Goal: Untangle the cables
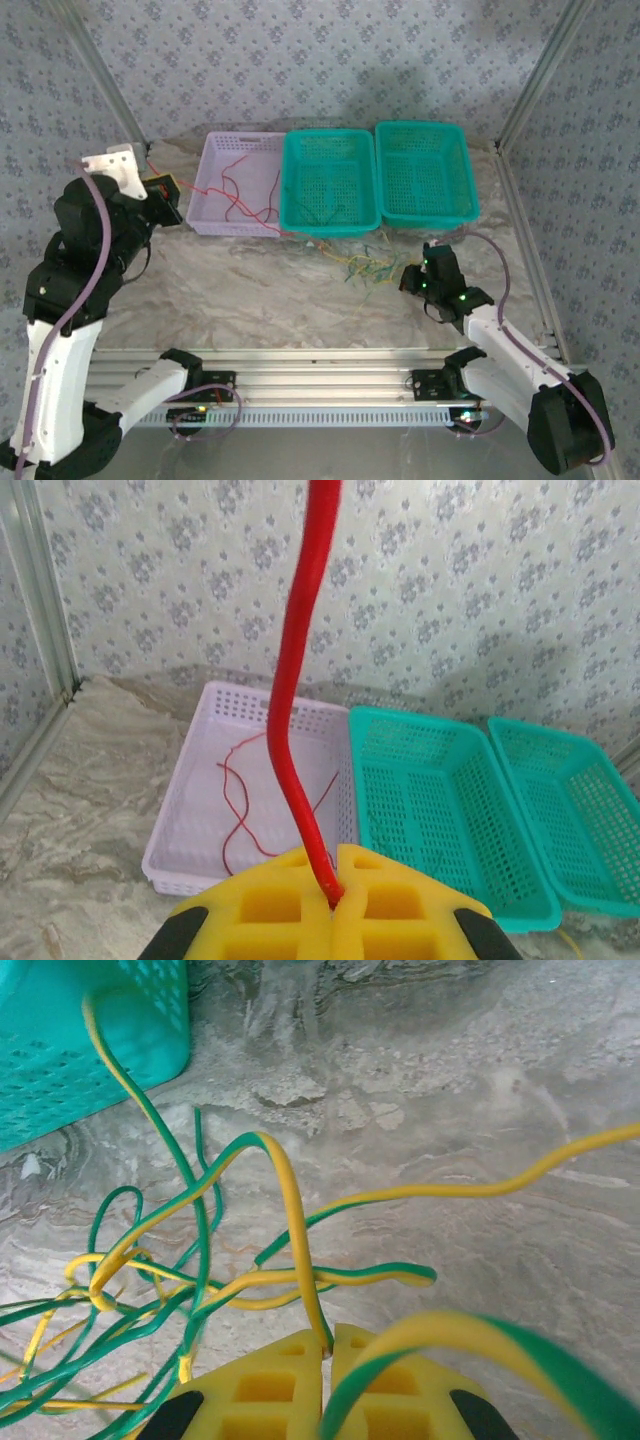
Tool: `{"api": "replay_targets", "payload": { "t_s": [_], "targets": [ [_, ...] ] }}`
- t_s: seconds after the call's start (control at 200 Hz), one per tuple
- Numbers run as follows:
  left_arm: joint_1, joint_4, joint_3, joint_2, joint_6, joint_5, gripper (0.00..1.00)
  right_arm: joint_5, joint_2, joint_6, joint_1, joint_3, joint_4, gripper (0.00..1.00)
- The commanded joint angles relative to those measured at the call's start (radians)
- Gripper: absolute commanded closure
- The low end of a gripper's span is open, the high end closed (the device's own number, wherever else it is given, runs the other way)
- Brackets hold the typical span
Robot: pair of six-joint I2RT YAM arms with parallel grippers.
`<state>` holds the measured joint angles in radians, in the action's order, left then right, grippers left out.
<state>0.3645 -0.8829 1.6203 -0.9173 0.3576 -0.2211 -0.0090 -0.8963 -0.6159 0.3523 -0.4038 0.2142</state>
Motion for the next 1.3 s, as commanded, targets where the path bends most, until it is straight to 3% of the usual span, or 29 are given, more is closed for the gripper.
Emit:
{"api": "replay_targets", "payload": {
  "t_s": [0.0,0.18,0.3,0.58,0.745,0.964,1.294],
  "targets": [
    [-0.006,0.051,0.046,0.014,-0.025,-0.044,1.0,0.054,0.007,-0.036,-0.02,0.009,0.055,1.0],
    [-0.006,0.011,0.045,-0.032,-0.037,0.058,1.0,0.052,0.009,-0.033,-0.029,-0.018,0.051,1.0],
    [-0.006,-0.046,0.027,-0.1,-0.029,0.165,1.0,-0.049,0.01,-0.022,-0.026,-0.043,-0.018,1.0],
    [-0.006,0.035,-0.164,-0.072,0.009,0.173,1.0,-0.249,-0.032,0.015,0.052,-0.072,-0.192,1.0],
    [-0.005,0.06,-0.203,-0.074,0.02,0.178,1.0,-0.246,-0.039,0.025,0.1,-0.075,-0.23,1.0],
    [-0.006,0.06,-0.179,-0.047,-0.019,0.066,1.0,-0.155,-0.037,0.043,0.097,-0.079,-0.169,1.0],
    [-0.003,0.061,-0.079,-0.047,-0.101,-0.193,1.0,-0.155,-0.072,0.042,0.1,-0.077,-0.189,1.0]
  ]
}}
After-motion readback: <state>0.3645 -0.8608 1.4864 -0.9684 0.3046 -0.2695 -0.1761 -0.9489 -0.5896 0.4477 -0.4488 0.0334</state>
